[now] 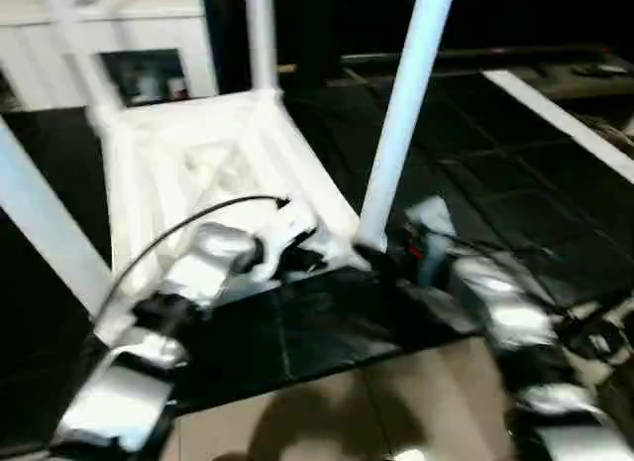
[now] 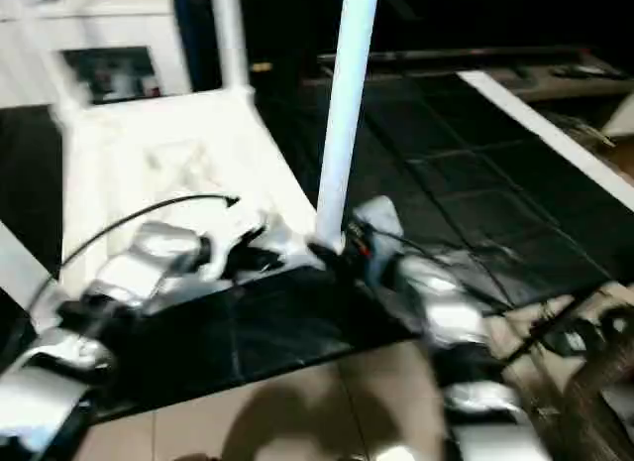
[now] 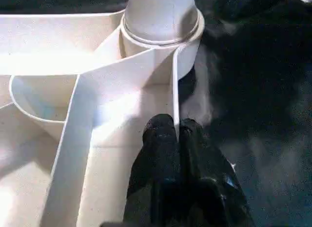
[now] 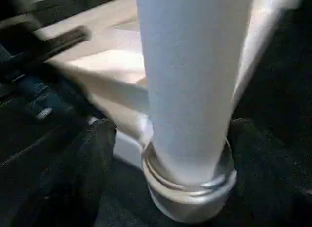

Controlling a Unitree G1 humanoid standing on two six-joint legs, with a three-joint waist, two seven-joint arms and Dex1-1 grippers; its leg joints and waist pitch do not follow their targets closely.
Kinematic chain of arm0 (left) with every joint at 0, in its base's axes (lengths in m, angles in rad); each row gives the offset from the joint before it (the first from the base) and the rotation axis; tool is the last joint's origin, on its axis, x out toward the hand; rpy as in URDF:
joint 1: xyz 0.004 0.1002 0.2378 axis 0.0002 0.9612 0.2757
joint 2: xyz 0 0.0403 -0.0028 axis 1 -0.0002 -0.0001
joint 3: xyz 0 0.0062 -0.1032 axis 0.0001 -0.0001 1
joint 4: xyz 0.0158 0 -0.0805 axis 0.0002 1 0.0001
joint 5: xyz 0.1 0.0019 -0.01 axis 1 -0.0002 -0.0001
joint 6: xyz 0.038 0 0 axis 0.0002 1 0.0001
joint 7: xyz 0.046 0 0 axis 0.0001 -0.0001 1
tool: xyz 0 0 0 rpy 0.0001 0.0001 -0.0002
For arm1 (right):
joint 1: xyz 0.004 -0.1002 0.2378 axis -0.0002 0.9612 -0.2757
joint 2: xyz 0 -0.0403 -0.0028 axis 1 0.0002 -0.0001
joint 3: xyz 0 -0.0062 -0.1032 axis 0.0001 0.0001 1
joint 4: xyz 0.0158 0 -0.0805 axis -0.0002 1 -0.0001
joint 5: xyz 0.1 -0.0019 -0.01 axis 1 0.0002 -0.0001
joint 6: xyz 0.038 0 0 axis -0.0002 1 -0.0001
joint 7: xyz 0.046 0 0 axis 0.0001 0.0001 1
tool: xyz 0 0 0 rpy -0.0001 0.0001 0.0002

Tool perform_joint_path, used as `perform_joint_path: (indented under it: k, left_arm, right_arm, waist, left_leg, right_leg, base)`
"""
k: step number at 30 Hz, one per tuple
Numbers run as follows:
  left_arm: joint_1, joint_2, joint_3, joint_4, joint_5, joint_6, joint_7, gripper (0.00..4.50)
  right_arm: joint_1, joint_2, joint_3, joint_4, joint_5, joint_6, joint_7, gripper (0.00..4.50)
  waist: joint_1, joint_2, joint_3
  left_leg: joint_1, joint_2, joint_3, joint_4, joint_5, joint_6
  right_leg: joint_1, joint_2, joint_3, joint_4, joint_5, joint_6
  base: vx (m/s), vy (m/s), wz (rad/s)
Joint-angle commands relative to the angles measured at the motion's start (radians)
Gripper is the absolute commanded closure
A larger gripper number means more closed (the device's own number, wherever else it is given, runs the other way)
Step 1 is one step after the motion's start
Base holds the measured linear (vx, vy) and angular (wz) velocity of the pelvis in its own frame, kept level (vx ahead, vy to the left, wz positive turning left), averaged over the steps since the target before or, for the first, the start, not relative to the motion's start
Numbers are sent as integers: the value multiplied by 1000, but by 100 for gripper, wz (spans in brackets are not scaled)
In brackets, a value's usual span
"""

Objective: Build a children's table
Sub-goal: Rotate leg to tighten

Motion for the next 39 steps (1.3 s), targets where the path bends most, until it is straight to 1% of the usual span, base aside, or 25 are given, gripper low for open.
perform_joint_path:
  k: [1,2,3,4,5,7,8,9,11,12,14,16,17,20,23,25,26,29,31,32,33,36,37,38,39]
  left_arm:
    - [-8,14,-39,-28,-17,-75,-127,450]
    - [-7,26,-50,-25,-12,-99,-154,450]
    - [-7,39,-63,-18,-8,-125,-187,450]
    - [-8,48,-71,-12,-8,-140,-212,450]
    - [-8,50,-73,-11,-8,-143,-218,450]
    - [-16,62,-88,5,-7,-174,-276,450]
    - [-19,65,-95,9,-5,-187,-291,450]
    - [-20,68,-104,10,-2,-197,-311,450]
    - [-22,73,-113,12,0,-206,-330,450]
    - [-24,76,-122,16,7,-219,-336,450]
    - [-28,77,-132,27,18,-239,-339,450]
    - [-33,76,-135,41,25,-254,-338,450]
    - [-36,76,-136,47,30,-260,-335,450]
    - [-44,75,-137,69,43,-283,-326,450]
    - [-52,73,-134,98,45,-304,-308,450]
    - [-51,72,-134,101,45,-306,-303,450]
    - [-51,72,-134,102,45,-306,-302,450]
    - [-51,69,-134,109,48,-314,-298,450]
    - [-51,68,-135,114,50,-317,-294,450]
    - [-52,68,-135,118,50,-319,-291,450]
    - [-52,68,-135,118,50,-319,-291,450]
    - [-56,66,-133,131,53,-327,-280,450]
    - [-59,65,-132,141,55,-330,-273,450]
    - [-60,65,-132,143,56,-329,-269,450]
    - [-61,64,-130,146,57,-325,-264,450]
  right_arm:
    - [9,-54,18,-47,32,11,132,17]
    - [10,-68,24,-58,41,19,165,7]
    - [10,-86,31,-68,49,27,205,7]
    - [7,-103,40,-72,53,33,245,7]
    - [6,-108,43,-72,54,35,258,7]
    - [-12,-136,68,-65,55,49,345,7]
    - [-20,-140,77,-60,54,53,368,7]
    - [-35,-140,86,-45,47,51,383,32]
    - [-50,-137,95,-29,42,51,394,40]
    - [-60,-133,101,-18,38,47,399,40]
    - [-71,-128,114,0,29,40,408,57]
    - [-81,-123,127,17,19,28,415,79]
    - [-83,-122,132,21,17,30,420,79]
    - [-87,-120,141,28,17,25,437,114]
    - [-98,-118,152,49,17,12,459,134]
    - [-99,-117,152,52,18,11,460,157]
    - [-100,-117,152,53,18,10,461,168]
    - [-100,-116,153,57,19,12,468,178]
    - [-99,-116,155,60,20,12,473,203]
    - [-99,-115,156,63,20,10,474,209]
    - [-99,-115,156,63,20,10,474,209]
    - [-103,-111,158,76,20,3,475,241]
    - [-106,-107,157,83,22,1,476,244]
    - [-105,-106,157,81,23,2,475,246]
    - [-103,-104,157,79,24,3,474,246]
  waist:
    - [6,2,-70]
    - [14,3,-70]
    - [15,2,-70]
    - [23,2,-69]
    - [26,3,-70]
    - [30,0,-69]
    - [36,1,-69]
    - [39,1,-68]
    - [41,1,-68]
    - [41,-4,-68]
    - [45,-2,-67]
    - [45,-5,-68]
    - [45,-5,-69]
    - [45,-5,-69]
    - [46,-5,-68]
    - [46,-5,-68]
    - [46,-4,-67]
    - [46,-6,-68]
    - [46,-5,-68]
    - [46,-8,-69]
    - [47,-6,-68]
    - [48,-6,-68]
    - [49,-6,-68]
    - [49,-3,-68]
    - [49,-4,-67]
  left_leg:
    - [7,21,6,-57,-226,81]
    - [10,23,6,-56,-220,82]
    - [9,23,8,-55,-216,82]
    - [12,25,8,-56,-222,78]
    - [11,24,8,-55,-223,76]
    - [11,24,8,-56,-237,69]
    - [13,24,7,-56,-240,65]
    - [14,26,7,-57,-247,59]
    - [14,26,6,-58,-256,48]
    - [14,26,6,-58,-259,47]
    - [16,28,5,-59,-265,39]
    - [14,27,5,-59,-264,34]
    - [13,27,5,-60,-261,32]
    - [11,25,5,-59,-251,38]
    - [11,25,5,-59,-260,36]
    - [11,25,4,-59,-269,33]
    - [14,26,4,-59,-273,31]
    - [13,27,3,-60,-270,31]
    - [12,27,4,-59,-264,33]
    - [11,27,4,-59,-261,34]
    - [11,26,4,-59,-259,35]
    - [11,26,4,-59,-259,35]
    - [11,26,4,-59,-261,35]
    - [12,26,4,-60,-269,33]
    - [13,27,4,-60,-274,32]
  right_leg:
    - [68,-45,37,-68,-178,-235]
    - [65,-46,37,-67,-174,-239]
    - [66,-46,39,-65,-166,-241]
    - [63,-48,39,-65,-173,-244]
    - [63,-48,38,-65,-177,-243]
    - [63,-49,38,-67,-207,-237]
    - [62,-50,38,-69,-224,-233]
    - [60,-51,39,-69,-235,-231]
    - [59,-53,40,-69,-249,-230]
    - [57,-53,39,-70,-257,-230]
    - [55,-55,40,-70,-280,-220]
    - [56,-55,40,-70,-280,-217]
    - [58,-55,39,-68,-272,-218]
    - [59,-53,39,-66,-258,-215]
    - [57,-55,39,-69,-282,-211]
    - [57,-56,39,-70,-301,-208]
    - [56,-56,39,-71,-307,-206]
    - [57,-56,39,-70,-304,-206]
    - [57,-55,39,-68,-289,-210]
    - [58,-55,39,-67,-284,-211]
    - [57,-56,39,-68,-283,-212]
    - [58,-55,39,-68,-285,-211]
    - [58,-55,39,-68,-287,-210]
    - [57,-56,39,-69,-297,-209]
    - [56,-56,39,-70,-301,-209]
  base:
    - [0,0,0]
    - [0,0,0]
    - [0,0,0]
    - [0,0,0]
    - [0,0,0]
    - [0,0,0]
    - [0,0,0]
    - [0,0,0]
    - [0,0,0]
    - [0,0,0]
    - [0,0,0]
    - [0,0,0]
    - [0,0,0]
    - [0,0,0]
    - [0,0,0]
    - [0,0,0]
    - [0,0,0]
    - [0,0,0]
    - [0,0,0]
    - [0,0,0]
    - [0,0,0]
    - [0,0,0]
    - [0,0,0]
    - [0,0,0]
    - [0,0,0]
